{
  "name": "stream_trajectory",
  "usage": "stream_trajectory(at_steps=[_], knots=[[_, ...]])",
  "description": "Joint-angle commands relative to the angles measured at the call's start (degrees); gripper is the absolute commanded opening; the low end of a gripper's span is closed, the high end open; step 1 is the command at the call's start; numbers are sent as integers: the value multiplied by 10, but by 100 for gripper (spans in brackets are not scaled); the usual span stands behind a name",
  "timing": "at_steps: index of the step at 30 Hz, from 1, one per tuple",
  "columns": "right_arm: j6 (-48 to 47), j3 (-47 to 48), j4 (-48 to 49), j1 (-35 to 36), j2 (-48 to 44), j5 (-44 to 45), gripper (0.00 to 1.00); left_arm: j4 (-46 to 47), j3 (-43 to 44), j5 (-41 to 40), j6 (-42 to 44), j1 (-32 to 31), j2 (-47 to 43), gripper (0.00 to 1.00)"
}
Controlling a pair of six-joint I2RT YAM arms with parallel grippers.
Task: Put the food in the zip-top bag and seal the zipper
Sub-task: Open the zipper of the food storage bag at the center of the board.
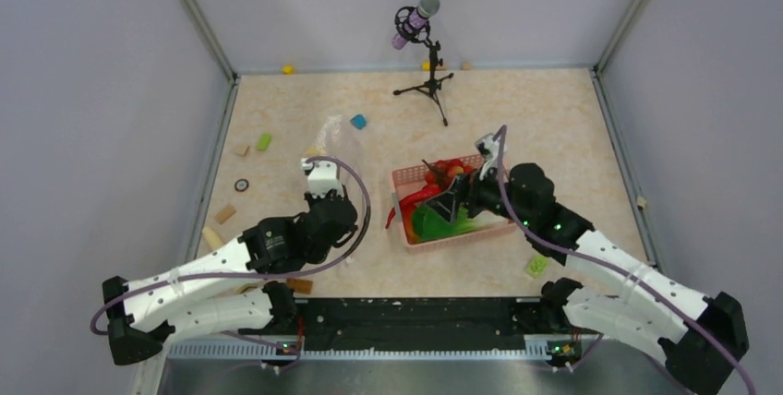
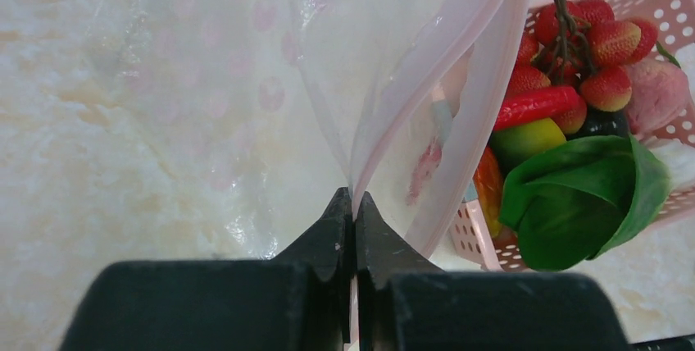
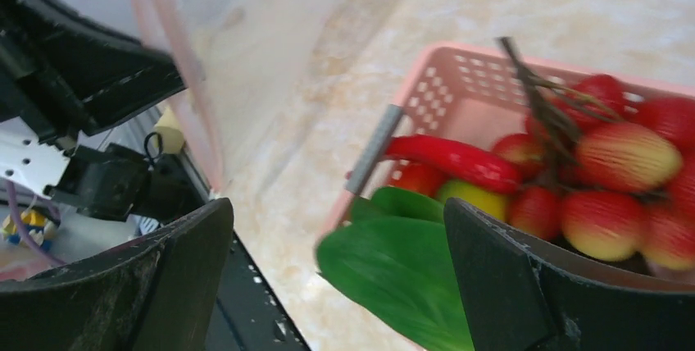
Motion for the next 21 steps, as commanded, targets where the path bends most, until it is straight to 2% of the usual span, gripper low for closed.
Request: stream_trajectory(at_steps=[1, 5, 9, 14, 21], knots=[[28, 33, 122, 137, 54, 138, 98, -24, 42, -63, -23, -1, 2, 0], [22, 35, 248, 243, 133, 254, 97, -28, 60, -72, -23, -1, 13, 0], [52, 35, 364, 263, 220, 299, 91, -23, 64, -78, -11, -1, 19, 0], [53, 43, 502, 279, 311, 307, 90, -17, 55, -83, -13, 0, 22, 0], [37, 74, 577, 309, 395, 281, 88, -1, 29, -71, -12, 0, 6, 0]])
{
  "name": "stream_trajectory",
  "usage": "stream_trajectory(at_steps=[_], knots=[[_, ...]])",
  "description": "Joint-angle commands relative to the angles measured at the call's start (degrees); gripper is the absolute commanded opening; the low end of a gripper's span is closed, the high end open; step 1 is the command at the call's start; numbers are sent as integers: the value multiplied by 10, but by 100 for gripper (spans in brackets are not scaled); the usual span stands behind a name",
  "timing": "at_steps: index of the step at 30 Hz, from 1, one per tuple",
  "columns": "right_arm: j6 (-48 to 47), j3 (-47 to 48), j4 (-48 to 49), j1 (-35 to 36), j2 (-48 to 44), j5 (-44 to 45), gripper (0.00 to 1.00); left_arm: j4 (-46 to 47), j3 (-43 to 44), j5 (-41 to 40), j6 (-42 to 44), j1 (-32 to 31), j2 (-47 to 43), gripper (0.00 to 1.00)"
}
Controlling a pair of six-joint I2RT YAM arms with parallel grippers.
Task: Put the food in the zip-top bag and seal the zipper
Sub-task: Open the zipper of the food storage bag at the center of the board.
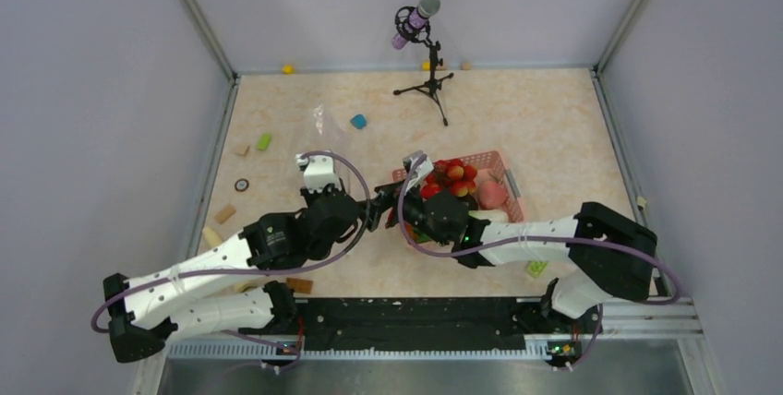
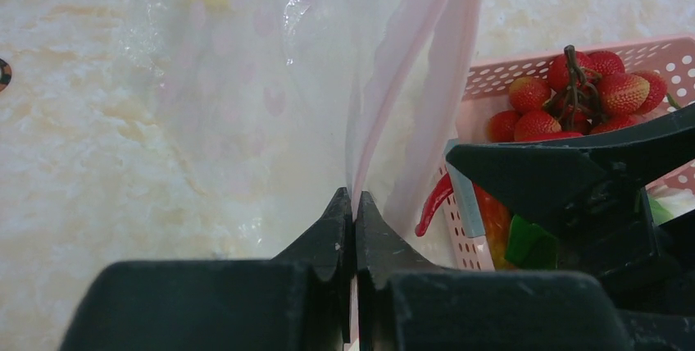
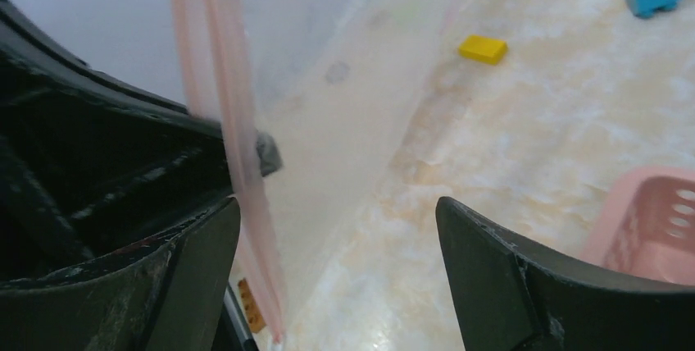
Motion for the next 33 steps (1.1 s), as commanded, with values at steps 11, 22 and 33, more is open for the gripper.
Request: stream_trajectory(at_steps=[11, 22, 33], knots=[[-19, 53, 92, 53, 64, 94, 83, 68, -48, 25, 17, 4, -37, 0], [7, 66, 95, 53, 99, 253, 38, 115, -68, 75, 71, 3, -62, 0], [169, 53, -60, -11, 88, 269, 0, -32, -38, -84, -28, 3, -107, 0]])
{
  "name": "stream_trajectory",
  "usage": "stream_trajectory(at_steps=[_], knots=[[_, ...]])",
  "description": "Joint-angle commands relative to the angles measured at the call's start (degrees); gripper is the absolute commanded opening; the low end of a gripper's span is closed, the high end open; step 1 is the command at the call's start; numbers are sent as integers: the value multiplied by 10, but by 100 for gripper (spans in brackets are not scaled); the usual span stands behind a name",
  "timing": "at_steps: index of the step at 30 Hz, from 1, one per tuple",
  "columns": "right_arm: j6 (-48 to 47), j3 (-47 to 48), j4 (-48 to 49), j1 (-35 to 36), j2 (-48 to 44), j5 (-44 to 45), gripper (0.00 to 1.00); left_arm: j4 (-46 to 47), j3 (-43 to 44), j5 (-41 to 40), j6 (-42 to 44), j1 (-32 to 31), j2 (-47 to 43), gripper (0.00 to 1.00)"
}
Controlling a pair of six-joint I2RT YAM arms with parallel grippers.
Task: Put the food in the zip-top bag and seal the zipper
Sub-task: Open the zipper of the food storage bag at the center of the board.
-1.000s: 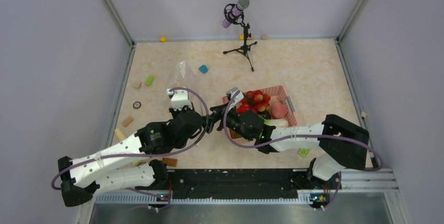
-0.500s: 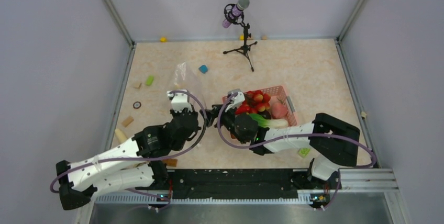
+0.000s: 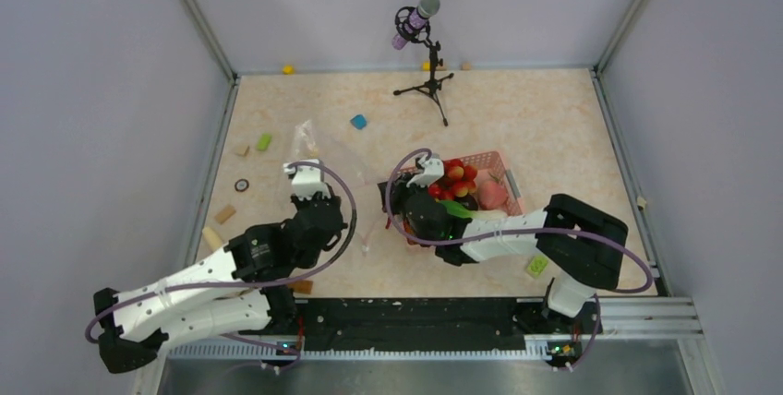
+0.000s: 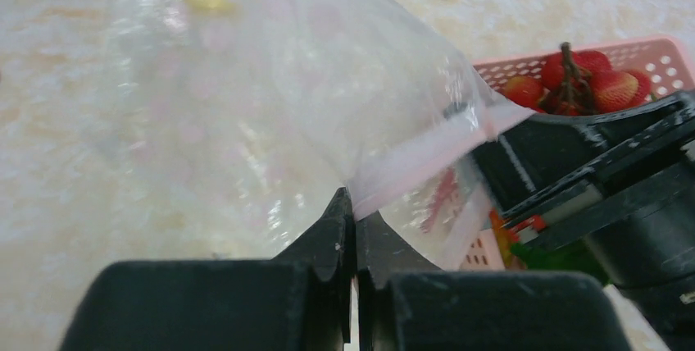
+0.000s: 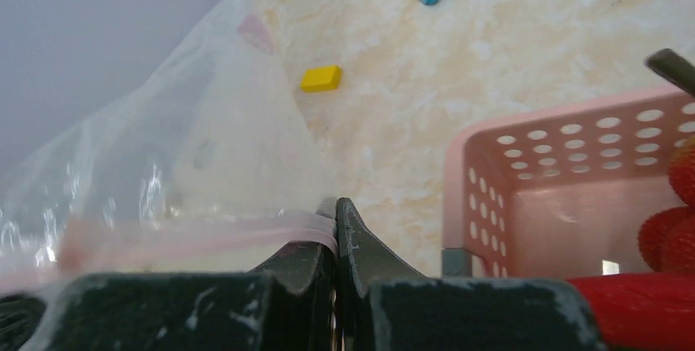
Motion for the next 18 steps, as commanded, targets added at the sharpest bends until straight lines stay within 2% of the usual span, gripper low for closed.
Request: stream_trajectory(at_steps=[1, 4, 9, 15, 18], knots=[[86, 5, -72, -36, -14, 8, 0, -121, 28, -138, -106, -1, -50, 0], [100, -1, -94, -47, -15, 1, 0, -185, 29, -189, -191, -1, -95, 0], [71, 3, -95, -49, -12, -40, 0, -173, 6, -197, -189, -1, -158, 1], [30, 4, -19, -47, -6, -183, 0, -100, -12, -165, -122, -1, -132, 18], [26, 22, -21, -38, -4, -220, 0, -111, -1, -162, -126, -1, -87, 24]])
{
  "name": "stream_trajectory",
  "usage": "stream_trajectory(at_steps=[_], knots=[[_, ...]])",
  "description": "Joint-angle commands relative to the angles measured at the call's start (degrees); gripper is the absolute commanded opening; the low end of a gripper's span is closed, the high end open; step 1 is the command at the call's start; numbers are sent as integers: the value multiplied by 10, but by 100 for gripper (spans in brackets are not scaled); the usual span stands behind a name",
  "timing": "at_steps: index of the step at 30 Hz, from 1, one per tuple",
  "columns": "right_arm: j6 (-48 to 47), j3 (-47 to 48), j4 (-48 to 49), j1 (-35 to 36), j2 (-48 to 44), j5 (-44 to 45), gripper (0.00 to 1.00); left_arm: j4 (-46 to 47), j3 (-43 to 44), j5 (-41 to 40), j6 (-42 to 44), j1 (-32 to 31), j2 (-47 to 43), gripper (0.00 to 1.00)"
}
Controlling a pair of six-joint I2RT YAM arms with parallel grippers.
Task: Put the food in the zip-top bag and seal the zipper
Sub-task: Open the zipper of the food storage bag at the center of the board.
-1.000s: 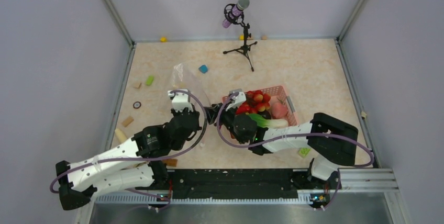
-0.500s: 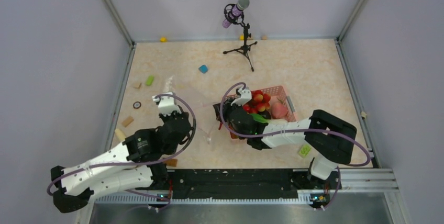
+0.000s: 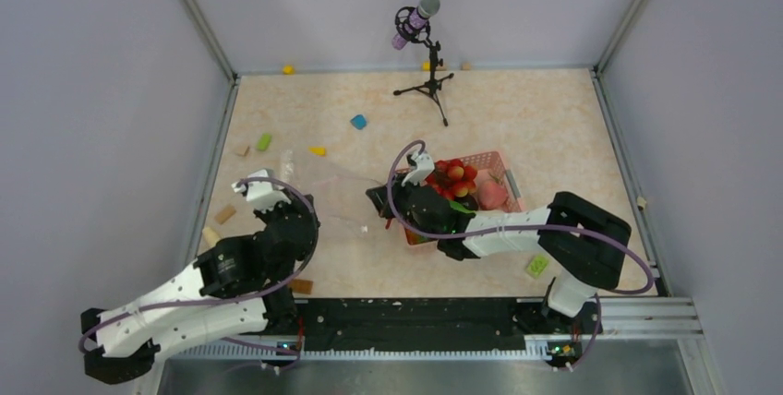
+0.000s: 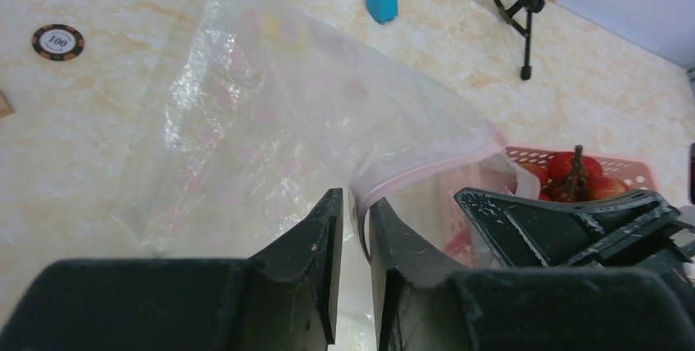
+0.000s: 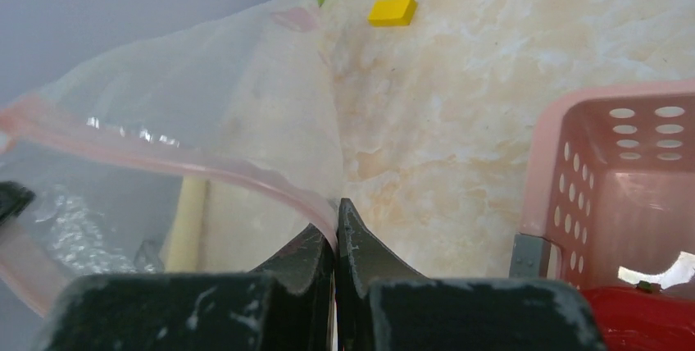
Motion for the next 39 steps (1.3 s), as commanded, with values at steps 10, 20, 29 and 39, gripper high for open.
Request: stream_trajectory(at_steps=[10, 20, 29, 39], knots=[[-1, 79, -95, 29, -27, 8, 0, 85, 5, 49, 51, 4, 119, 70], [53, 99, -146, 30, -49, 93, 0, 128, -2, 122, 77, 4, 133, 85], [63, 68, -124, 30, -86, 127, 0, 111, 32, 135, 71, 5, 219, 85], [67, 11, -168, 18, -124, 179, 0, -26, 85, 29, -8, 6, 237, 0]])
